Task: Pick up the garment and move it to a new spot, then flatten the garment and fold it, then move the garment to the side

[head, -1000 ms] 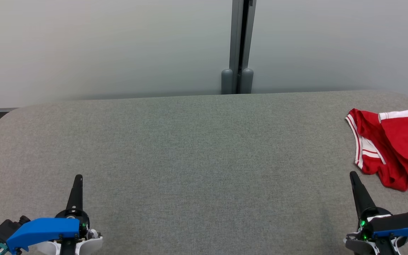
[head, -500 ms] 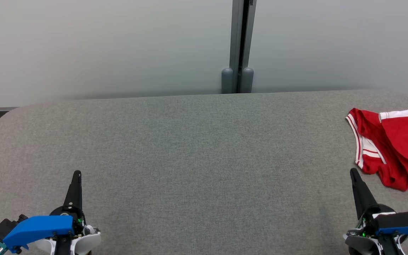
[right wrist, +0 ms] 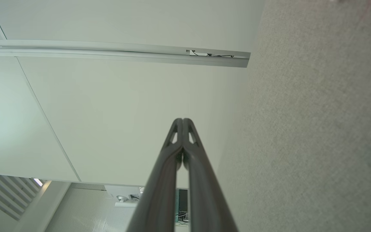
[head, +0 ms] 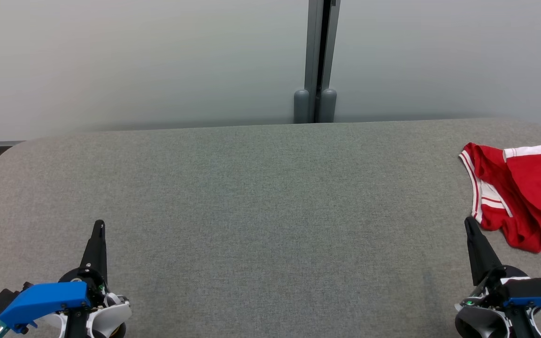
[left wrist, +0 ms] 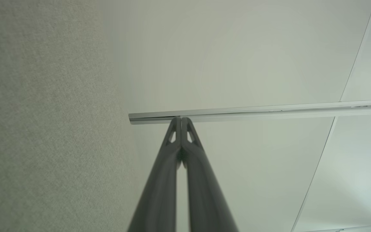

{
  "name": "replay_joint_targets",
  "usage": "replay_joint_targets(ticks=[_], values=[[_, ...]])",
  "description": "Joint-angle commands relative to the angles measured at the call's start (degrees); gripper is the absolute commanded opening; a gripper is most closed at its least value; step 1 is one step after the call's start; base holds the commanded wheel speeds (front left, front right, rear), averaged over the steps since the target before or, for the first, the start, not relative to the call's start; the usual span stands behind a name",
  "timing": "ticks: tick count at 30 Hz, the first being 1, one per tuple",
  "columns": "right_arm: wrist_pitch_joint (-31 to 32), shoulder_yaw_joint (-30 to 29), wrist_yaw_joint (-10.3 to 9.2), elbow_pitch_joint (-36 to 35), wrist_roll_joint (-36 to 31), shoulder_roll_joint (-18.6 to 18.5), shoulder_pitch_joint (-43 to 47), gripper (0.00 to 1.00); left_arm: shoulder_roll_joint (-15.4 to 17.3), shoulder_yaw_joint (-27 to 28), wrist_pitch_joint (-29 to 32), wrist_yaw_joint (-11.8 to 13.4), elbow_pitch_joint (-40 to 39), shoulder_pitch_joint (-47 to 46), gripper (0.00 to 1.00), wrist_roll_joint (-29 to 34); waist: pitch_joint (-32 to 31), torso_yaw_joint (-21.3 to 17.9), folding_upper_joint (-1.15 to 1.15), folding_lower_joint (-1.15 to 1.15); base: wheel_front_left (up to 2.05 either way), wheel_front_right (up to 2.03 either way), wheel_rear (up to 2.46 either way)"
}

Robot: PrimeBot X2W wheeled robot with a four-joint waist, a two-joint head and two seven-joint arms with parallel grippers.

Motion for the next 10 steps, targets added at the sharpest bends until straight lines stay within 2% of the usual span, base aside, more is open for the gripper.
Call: replay_joint_targets(ticks=[1, 10], values=[[0.4, -0.2, 0.02, -0.2, 1.3, 0.1, -0.7, 0.00, -0.2, 0.2, 0.4, -0.1, -0.3, -0.7, 0.00, -0.9, 0.0, 0.0, 0.00, 0.00, 0.00, 0.00, 0.00], [0.7, -0.2, 0.02, -0.2, 3.0, 0.2, -1.0, 0.00, -0.3, 0.6, 0.9, -0.1, -0.5, -0.8, 0.00, -2.5, 0.1, 0.0, 0.00, 0.00, 0.00, 0.00, 0.00]])
